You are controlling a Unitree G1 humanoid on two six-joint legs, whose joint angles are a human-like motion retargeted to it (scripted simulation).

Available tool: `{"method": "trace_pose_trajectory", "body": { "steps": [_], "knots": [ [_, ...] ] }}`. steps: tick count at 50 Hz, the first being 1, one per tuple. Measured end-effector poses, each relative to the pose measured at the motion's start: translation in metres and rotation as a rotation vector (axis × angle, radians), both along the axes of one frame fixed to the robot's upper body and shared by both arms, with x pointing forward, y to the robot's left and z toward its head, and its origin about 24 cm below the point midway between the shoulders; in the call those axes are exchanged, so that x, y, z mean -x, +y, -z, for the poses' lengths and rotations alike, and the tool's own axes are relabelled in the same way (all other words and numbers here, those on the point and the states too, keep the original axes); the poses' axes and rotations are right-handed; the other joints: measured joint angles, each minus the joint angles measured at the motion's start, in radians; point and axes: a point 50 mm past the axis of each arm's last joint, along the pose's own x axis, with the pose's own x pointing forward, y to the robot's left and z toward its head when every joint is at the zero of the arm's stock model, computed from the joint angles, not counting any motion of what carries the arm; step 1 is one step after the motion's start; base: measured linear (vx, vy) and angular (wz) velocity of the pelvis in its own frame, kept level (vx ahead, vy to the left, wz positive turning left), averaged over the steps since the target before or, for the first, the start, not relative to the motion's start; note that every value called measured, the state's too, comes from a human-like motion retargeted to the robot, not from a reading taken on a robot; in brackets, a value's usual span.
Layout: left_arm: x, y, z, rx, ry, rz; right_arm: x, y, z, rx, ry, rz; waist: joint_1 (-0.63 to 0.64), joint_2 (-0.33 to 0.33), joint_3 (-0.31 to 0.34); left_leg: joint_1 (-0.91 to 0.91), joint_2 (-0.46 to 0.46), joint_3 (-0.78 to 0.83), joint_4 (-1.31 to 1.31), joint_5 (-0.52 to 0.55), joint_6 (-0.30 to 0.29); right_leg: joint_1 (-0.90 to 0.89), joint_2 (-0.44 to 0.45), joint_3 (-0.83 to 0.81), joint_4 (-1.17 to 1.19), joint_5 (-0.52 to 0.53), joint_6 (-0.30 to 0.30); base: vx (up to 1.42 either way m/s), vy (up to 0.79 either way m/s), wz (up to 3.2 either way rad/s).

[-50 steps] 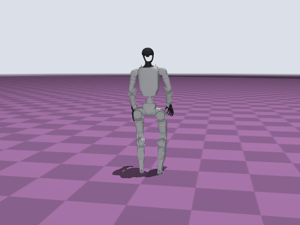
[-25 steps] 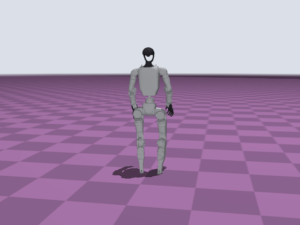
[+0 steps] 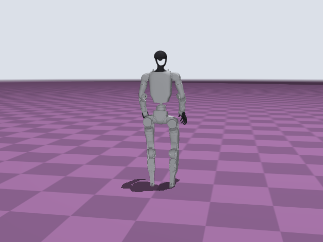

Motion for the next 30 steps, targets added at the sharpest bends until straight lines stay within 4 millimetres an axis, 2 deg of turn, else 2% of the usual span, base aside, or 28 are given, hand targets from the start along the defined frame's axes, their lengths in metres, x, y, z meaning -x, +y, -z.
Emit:
{"method": "trace_pose_trajectory", "body": {
  "steps": [30],
  "knots": [
    [-0.006, -0.002, -0.001, 0.001, -0.025, 0.021, -0.014, -0.003, -0.008, 0.010, -0.090, 0.051, -0.014, 0.019, 0.003, -0.003, -0.006, 0.013, -0.032, 0.035, 0.002, -0.024, -0.006, 0.007, 0.006, 0.015, 0.008, 0.00, 0.00, 0.00]
  ]
}}
